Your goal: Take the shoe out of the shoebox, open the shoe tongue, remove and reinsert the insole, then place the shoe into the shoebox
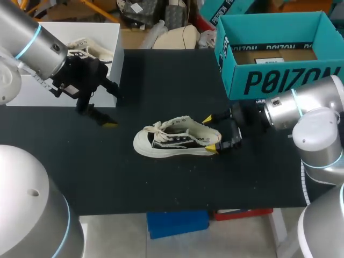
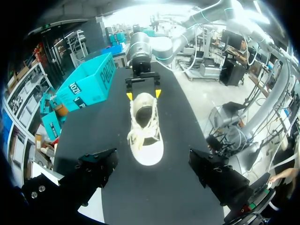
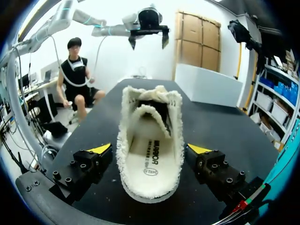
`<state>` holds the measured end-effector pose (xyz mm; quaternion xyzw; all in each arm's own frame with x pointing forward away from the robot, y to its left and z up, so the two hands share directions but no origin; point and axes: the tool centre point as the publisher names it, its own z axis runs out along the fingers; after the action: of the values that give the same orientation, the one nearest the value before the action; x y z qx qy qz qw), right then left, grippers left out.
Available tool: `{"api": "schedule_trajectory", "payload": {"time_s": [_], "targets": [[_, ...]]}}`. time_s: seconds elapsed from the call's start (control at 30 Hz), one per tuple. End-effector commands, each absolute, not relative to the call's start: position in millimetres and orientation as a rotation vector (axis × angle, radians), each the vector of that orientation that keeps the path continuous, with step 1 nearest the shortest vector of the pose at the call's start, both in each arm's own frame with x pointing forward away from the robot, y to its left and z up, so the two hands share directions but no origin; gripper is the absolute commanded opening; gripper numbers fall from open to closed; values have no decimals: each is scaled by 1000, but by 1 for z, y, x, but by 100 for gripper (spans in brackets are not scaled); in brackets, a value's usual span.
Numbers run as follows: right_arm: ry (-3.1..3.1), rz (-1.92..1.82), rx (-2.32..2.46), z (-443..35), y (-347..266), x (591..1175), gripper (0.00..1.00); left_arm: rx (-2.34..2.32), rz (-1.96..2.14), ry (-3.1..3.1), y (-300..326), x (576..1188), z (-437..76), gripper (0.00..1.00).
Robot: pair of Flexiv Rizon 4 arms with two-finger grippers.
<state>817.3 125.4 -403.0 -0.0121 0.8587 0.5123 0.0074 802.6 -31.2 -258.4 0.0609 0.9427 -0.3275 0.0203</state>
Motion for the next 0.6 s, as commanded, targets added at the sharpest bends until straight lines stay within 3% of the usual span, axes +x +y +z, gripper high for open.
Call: {"api": "schedule_trajectory", "payload": {"time_s": [0.03, 0.6], "targets": [[2675, 1625, -29, -415, 131, 822, 100, 191, -1016, 2920, -31, 802, -260, 100], [2652, 1654, 27, -431, 128, 819, 100, 191, -1016, 2920, -31, 802, -260, 100]]}}
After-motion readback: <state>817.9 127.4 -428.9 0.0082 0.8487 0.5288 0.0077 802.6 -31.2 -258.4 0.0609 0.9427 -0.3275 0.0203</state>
